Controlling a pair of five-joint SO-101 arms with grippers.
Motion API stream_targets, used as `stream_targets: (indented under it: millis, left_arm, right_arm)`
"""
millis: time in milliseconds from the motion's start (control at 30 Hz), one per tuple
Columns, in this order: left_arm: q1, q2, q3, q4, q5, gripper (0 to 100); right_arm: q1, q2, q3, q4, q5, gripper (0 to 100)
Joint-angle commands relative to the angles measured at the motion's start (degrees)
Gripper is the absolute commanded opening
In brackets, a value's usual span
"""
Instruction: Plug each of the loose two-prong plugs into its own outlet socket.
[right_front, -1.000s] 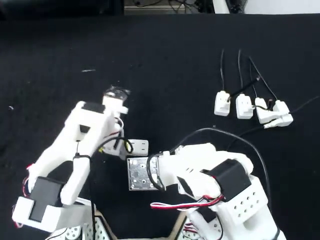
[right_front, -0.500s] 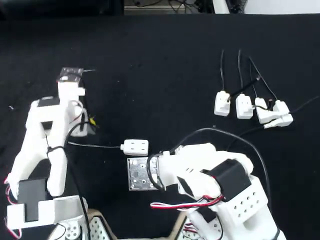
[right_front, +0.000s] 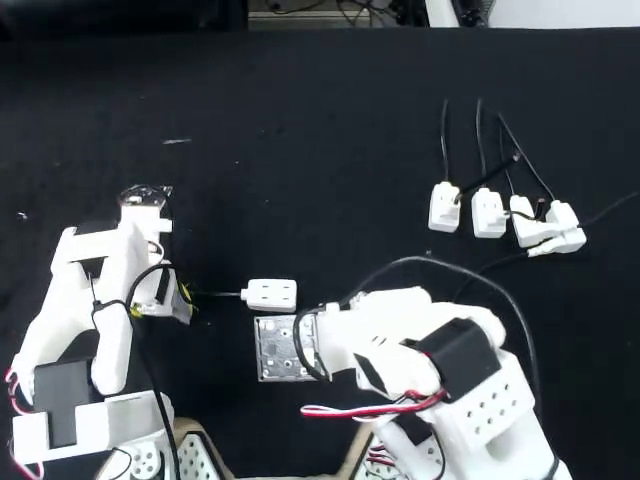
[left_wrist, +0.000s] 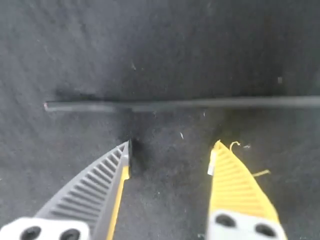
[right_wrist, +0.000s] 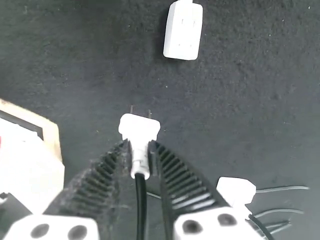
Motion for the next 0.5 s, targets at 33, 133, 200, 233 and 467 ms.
stream_targets:
  millis: [33,133,200,233,467]
  left_arm:
    - [-0.48,-1.85,-1.01,1.05,-0.62,26]
    - [-2.15,-3.6,-5.41,2.02,-0.44,26]
    - [-2.59,-5.54,-7.52,1.58,-0.35,26]
    - [-2.59,-5.98,-8.22,0.79,-0.26,26]
    - [-2.42,-4.22,-5.23,-10.99,2.2,26]
  right_arm:
    - [0.97,-0.75,4.09,-2.73,0.09,1.0]
    - [0.97,-0.75,6.02,-3.78,0.09,1.0]
    - [0.97,-0.75,6.2,-3.78,0.09,1.0]
    - [0.97,-0.75,6.11,-3.78,0.09,1.0]
    - [0.88,-0.75,6.37,-3.78,0.09,1.0]
